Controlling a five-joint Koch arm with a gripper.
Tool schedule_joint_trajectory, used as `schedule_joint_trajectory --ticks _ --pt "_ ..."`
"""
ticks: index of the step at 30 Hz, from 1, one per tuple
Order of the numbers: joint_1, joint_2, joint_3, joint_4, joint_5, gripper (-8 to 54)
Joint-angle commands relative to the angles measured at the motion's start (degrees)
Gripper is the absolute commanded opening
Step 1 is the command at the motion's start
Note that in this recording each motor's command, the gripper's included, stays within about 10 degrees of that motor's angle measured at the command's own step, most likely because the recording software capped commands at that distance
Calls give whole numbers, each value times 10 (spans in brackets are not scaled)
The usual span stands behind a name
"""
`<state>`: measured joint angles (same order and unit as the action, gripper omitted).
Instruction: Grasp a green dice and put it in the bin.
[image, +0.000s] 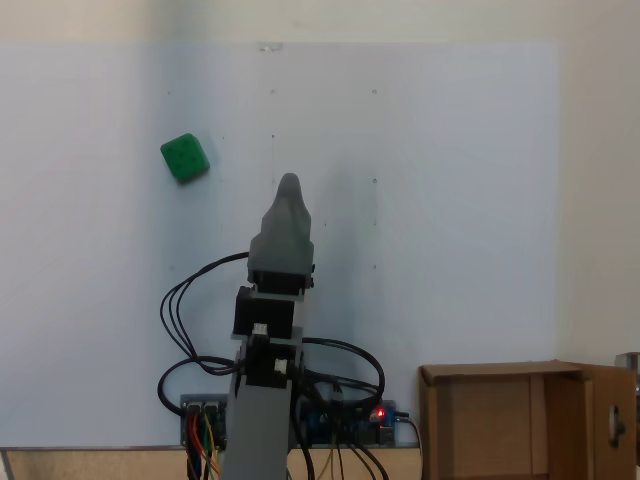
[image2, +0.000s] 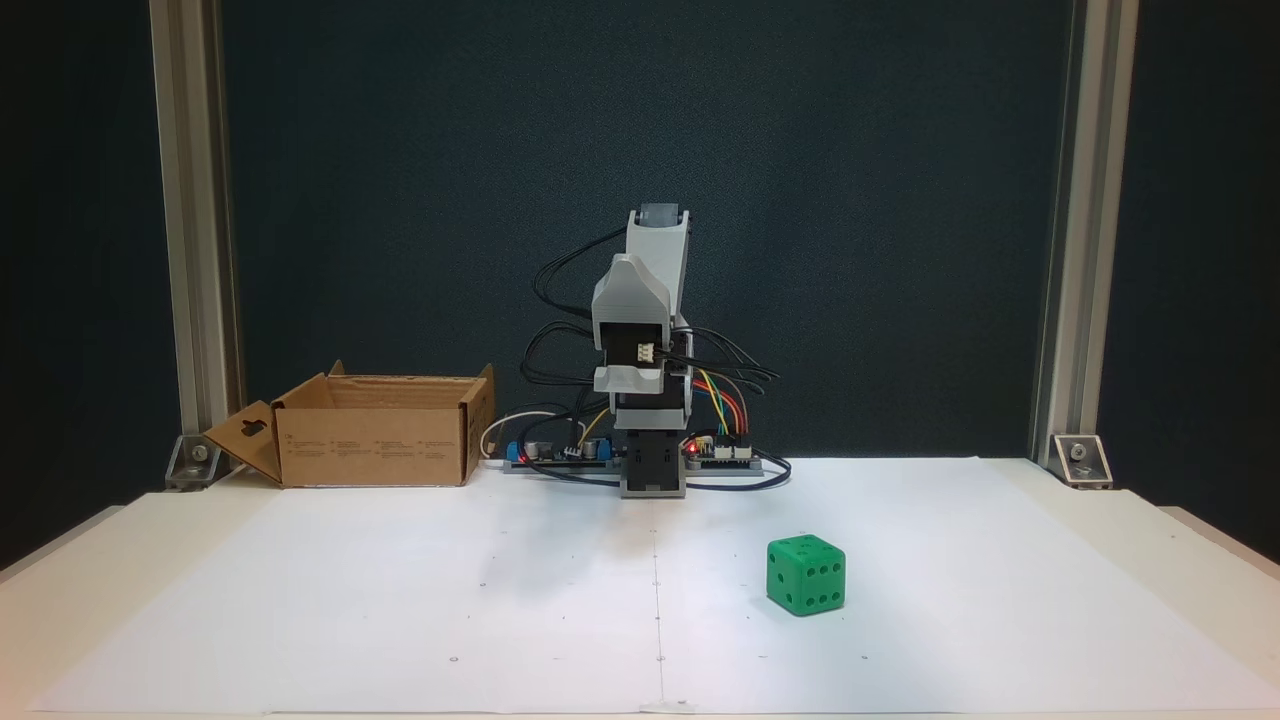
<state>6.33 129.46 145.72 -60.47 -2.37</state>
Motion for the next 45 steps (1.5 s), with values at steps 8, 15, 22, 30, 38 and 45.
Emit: schedule_joint_trajectory --ticks 8,15,22,30,38,45 --pt "-26 -40 75 -172 11 447" --pt "-26 -41 64 -231 11 447" --pt "-43 -138 -61 -233 9 447" --pt "-59 -134 -125 -69 8 447" --pt "-62 -83 -184 170 8 447" --pt "-47 -28 -206 351 7 446"
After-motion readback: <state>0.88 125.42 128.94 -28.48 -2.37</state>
